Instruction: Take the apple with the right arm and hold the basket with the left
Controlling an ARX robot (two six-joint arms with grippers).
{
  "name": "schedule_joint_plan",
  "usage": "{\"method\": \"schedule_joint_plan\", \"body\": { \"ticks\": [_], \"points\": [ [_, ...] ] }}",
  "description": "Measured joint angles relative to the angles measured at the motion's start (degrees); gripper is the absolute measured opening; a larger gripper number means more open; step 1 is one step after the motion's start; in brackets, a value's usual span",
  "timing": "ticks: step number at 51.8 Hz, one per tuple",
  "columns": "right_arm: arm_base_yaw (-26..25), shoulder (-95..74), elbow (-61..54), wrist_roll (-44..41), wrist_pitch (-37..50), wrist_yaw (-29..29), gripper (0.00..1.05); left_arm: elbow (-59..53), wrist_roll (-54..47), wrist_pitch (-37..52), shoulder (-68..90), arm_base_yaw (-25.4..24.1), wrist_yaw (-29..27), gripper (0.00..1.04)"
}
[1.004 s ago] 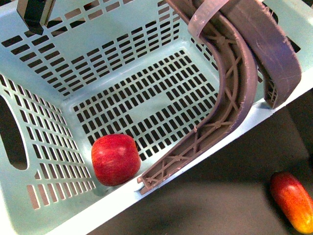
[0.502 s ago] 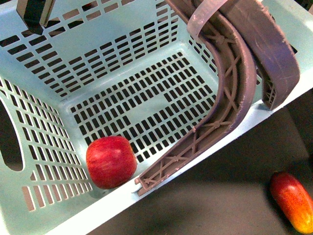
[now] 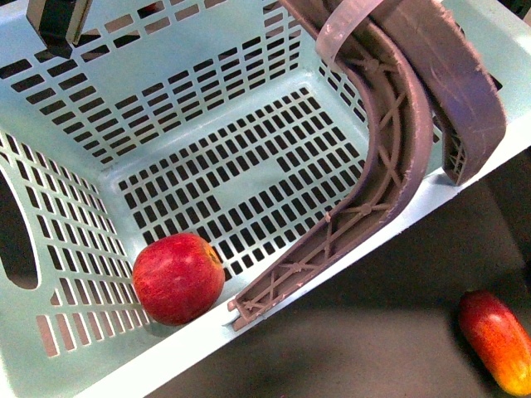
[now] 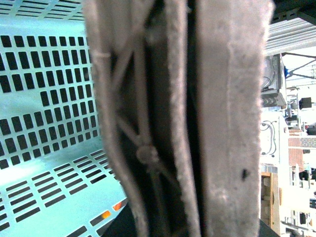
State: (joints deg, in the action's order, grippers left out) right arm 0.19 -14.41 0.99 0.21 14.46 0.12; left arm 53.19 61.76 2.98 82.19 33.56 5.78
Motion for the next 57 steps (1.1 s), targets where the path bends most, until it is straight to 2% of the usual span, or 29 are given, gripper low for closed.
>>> {"method": "schedule_joint_plan", "body": {
  "ticks": [17, 22, 44, 45, 51, 57],
  "points": [
    [0.0, 4.9, 0.0, 0.0, -4.9, 0.0, 0.02, 0.0, 0.0, 0.0, 0.0, 0.0, 0.0, 0.15],
    [0.0, 12.0, 0.0, 0.0, -13.6, 0.0, 0.02, 0.0, 0.0, 0.0, 0.0, 0.0, 0.0, 0.15],
    [0.0, 14.0, 0.0, -0.1, -14.4, 0.0, 0.02, 0.0, 0.0, 0.0, 0.0, 0.0, 0.0, 0.15],
    [0.0, 14.1, 0.0, -0.1, -14.4, 0.0, 0.03, 0.0, 0.0, 0.0, 0.0, 0.0, 0.0, 0.15],
    [0.0, 14.1, 0.0, 0.0, -14.4, 0.0, 0.30, 0.0, 0.0, 0.0, 0.0, 0.0, 0.0, 0.15],
    [0.0, 14.1, 0.0, 0.0, -14.4, 0.0, 0.51, 0.0, 0.0, 0.0, 0.0, 0.0, 0.0, 0.15]
  ]
}}
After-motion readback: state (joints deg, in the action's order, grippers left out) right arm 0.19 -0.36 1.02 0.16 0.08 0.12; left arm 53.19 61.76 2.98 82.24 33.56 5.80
